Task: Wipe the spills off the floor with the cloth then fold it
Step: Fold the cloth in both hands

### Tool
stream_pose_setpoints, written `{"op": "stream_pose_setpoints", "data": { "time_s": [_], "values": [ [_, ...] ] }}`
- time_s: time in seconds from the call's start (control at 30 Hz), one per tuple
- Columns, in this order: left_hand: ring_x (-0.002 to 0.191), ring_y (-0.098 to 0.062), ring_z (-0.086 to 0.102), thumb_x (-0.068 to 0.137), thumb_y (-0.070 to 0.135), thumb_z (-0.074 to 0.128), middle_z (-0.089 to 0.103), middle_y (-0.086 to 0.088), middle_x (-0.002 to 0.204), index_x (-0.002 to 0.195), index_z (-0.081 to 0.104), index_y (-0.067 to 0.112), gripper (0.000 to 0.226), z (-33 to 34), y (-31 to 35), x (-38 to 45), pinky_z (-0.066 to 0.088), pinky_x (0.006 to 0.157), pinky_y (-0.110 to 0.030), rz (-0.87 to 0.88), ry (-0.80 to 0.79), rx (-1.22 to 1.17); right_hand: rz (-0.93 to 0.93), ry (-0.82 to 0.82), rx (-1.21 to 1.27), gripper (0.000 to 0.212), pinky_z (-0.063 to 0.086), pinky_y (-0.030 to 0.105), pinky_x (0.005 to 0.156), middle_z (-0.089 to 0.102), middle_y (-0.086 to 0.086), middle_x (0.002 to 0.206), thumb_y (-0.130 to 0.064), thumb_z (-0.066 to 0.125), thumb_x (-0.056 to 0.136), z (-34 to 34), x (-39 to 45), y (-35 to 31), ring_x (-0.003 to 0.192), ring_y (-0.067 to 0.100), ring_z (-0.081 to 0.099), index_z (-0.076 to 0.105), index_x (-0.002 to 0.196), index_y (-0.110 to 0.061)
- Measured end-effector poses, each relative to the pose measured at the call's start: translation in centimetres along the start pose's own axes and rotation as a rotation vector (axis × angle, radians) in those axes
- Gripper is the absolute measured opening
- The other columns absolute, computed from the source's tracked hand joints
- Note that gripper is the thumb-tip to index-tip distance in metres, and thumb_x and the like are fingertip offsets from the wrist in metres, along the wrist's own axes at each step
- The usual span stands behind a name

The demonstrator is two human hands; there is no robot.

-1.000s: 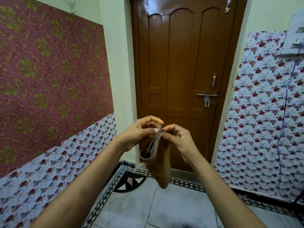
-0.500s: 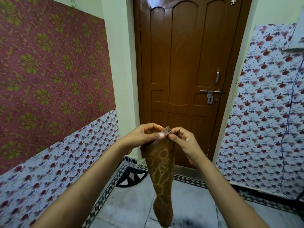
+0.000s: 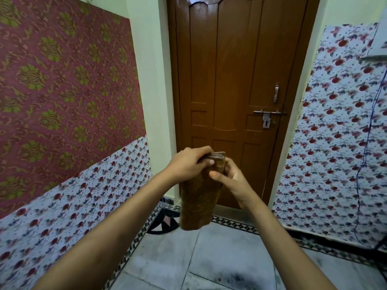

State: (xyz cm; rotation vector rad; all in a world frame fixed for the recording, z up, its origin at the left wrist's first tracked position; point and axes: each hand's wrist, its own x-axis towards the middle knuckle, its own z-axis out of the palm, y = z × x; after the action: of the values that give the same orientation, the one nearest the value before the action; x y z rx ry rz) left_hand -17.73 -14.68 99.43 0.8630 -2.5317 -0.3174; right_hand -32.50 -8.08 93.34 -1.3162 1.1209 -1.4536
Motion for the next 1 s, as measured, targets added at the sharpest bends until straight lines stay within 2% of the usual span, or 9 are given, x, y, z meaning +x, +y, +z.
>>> {"op": "stream_pose_setpoints", "data": {
  "time_s": [0.1, 0.17, 0.3, 0.47, 0.63, 0.73, 0.83, 0.93, 1.0],
  "values": [
    [0.081, -0.008, 0.051, 0.096, 0.040, 0.045, 0.055, 0.013, 0.089, 0.114, 0.055, 0.031, 0.022, -0.7, 0.6, 0.8, 0.044, 0.070, -0.028, 0.064, 0.033, 0.120, 0.105, 0.058, -0.020, 0.027, 0.053, 0.014, 0.070, 0.064, -0.003, 0.102, -0.011, 0.068, 0.082, 0.7, -0.3, 1.3, 0.102, 0.013, 0.061, 0.056, 0.103, -0.023],
    [0.080, -0.008, 0.051, 0.095, 0.039, 0.047, 0.055, 0.012, 0.087, 0.112, 0.058, 0.027, 0.024, -1.9, 1.0, 1.2, 0.043, 0.069, -0.027, 0.073, 0.080, 0.092, 0.176, 0.097, 0.035, 0.026, 0.054, 0.019, 0.075, 0.066, -0.002, 0.101, -0.013, 0.072, 0.078, 1.2, -0.6, 2.7, 0.101, 0.016, 0.063, 0.059, 0.100, -0.020],
    [0.084, -0.014, 0.058, 0.093, 0.035, 0.053, 0.060, 0.006, 0.089, 0.106, 0.063, 0.020, 0.022, -4.9, 0.6, 1.9, 0.048, 0.072, -0.030, 0.014, 0.206, -0.032, 0.362, 0.084, 0.150, 0.055, 0.053, 0.034, 0.085, 0.067, 0.006, 0.108, -0.031, 0.083, 0.061, 2.3, -1.7, 5.8, 0.099, 0.023, 0.064, 0.056, 0.107, -0.018],
    [0.083, -0.017, 0.057, 0.092, 0.033, 0.056, 0.061, -0.001, 0.087, 0.100, 0.066, 0.014, 0.023, -7.6, -2.3, 1.6, 0.046, 0.070, -0.030, -0.133, 0.302, -0.076, 0.420, 0.027, 0.278, 0.063, 0.053, 0.037, 0.088, 0.073, 0.009, 0.101, -0.029, 0.085, 0.050, 1.8, -2.7, 8.0, 0.098, 0.027, 0.067, 0.063, 0.105, -0.008],
    [0.091, -0.030, 0.062, 0.093, 0.032, 0.056, 0.066, -0.014, 0.093, 0.096, 0.066, 0.006, 0.028, -6.8, -7.2, -0.1, 0.050, 0.083, -0.044, -0.401, 0.347, -0.237, 0.474, 0.151, 0.468, 0.057, 0.050, 0.044, 0.090, 0.064, 0.017, 0.115, -0.019, 0.075, 0.069, 0.0, -2.9, 8.8, 0.106, 0.031, 0.060, 0.054, 0.119, -0.004],
    [0.095, -0.033, 0.060, 0.095, 0.029, 0.052, 0.065, -0.020, 0.099, 0.097, 0.065, 0.001, 0.030, -4.8, -9.6, -1.4, 0.047, 0.077, -0.042, -0.543, 0.351, -0.306, 0.496, 0.205, 0.488, 0.045, 0.051, 0.046, 0.087, 0.063, 0.017, 0.116, -0.022, 0.067, 0.077, -0.7, -2.5, 8.1, 0.105, 0.031, 0.060, 0.056, 0.118, -0.007],
    [0.095, -0.030, 0.057, 0.097, 0.023, 0.048, 0.059, -0.015, 0.097, 0.097, 0.060, 0.007, 0.020, -2.1, -10.5, -2.8, 0.043, 0.074, -0.033, -0.639, 0.305, -0.392, 0.502, 0.303, 0.361, 0.028, 0.051, 0.039, 0.075, 0.064, 0.014, 0.109, -0.020, 0.058, 0.091, -0.6, -1.9, 7.2, 0.097, 0.027, 0.060, 0.055, 0.116, -0.008],
    [0.092, -0.028, 0.058, 0.098, 0.023, 0.047, 0.058, -0.010, 0.092, 0.102, 0.057, 0.010, 0.017, 0.7, -10.4, -4.0, 0.049, 0.075, -0.035, -0.696, 0.264, -0.514, 0.463, 0.390, 0.144, 0.021, 0.044, 0.034, 0.084, 0.062, 0.009, 0.106, -0.024, 0.057, 0.093, -0.2, -1.5, 6.3, 0.096, 0.022, 0.056, 0.057, 0.109, -0.011],
    [0.082, -0.021, 0.057, 0.098, 0.024, 0.045, 0.057, -0.006, 0.089, 0.106, 0.056, 0.010, 0.019, 2.2, -9.5, -4.6, 0.050, 0.064, -0.029, -0.712, 0.218, -0.546, 0.444, 0.405, 0.070, 0.017, 0.042, 0.033, 0.085, 0.061, 0.005, 0.100, -0.026, 0.056, 0.093, 0.1, -1.3, 6.1, 0.096, 0.021, 0.054, 0.056, 0.105, -0.014]
  ]
}}
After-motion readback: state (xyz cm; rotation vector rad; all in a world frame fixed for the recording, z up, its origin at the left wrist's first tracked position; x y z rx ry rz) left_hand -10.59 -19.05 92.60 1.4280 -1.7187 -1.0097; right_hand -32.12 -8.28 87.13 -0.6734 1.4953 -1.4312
